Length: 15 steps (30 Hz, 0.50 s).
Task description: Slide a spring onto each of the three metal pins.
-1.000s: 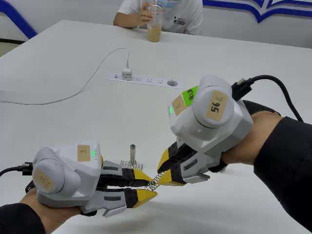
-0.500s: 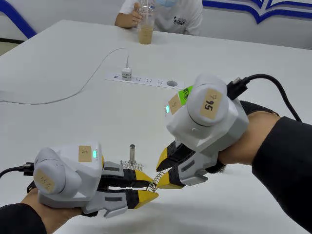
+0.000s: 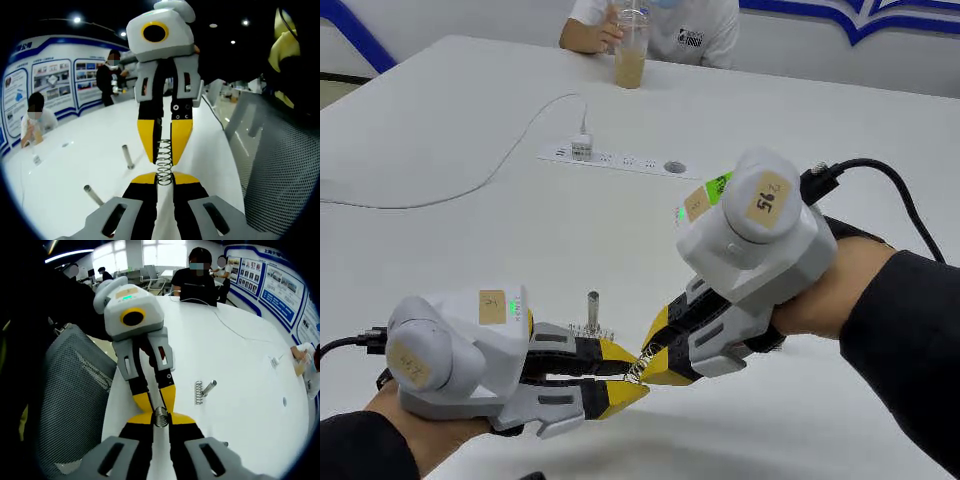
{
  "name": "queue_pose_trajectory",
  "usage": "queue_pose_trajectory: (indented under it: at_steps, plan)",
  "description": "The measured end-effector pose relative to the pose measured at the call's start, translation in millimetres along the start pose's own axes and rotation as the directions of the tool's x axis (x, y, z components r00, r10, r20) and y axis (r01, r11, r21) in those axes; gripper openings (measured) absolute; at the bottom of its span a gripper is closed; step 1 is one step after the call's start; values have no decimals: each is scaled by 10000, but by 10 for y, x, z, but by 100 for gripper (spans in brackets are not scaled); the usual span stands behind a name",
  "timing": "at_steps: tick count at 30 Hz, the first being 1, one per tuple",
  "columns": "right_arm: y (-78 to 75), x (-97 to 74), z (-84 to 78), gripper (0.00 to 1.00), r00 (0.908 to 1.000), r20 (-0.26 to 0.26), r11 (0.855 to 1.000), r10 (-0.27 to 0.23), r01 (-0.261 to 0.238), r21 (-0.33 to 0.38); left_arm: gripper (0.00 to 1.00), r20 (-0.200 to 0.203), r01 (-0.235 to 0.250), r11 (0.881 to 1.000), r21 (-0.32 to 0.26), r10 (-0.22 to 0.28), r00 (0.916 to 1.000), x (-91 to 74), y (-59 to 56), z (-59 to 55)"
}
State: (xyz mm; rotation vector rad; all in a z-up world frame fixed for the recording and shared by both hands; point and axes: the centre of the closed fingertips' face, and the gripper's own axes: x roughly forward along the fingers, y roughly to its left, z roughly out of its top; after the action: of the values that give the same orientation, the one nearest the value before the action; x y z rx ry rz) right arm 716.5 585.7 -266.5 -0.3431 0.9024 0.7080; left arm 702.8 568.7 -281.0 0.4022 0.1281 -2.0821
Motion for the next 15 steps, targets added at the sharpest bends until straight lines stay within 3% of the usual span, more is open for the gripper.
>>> queue_pose_trajectory:
  at_steps: [9,15]
  plan:
    - [-5,-6,15,12,10000,-40,9999,18,-19,-104,12,45,-83,9999,-66,83,10000,6,15,3]
    - [-34,-28,4,12,9999,-109,9999,-71,69,-114,20,-69,-227,9994,-277,225,9997,-11,31,-32]
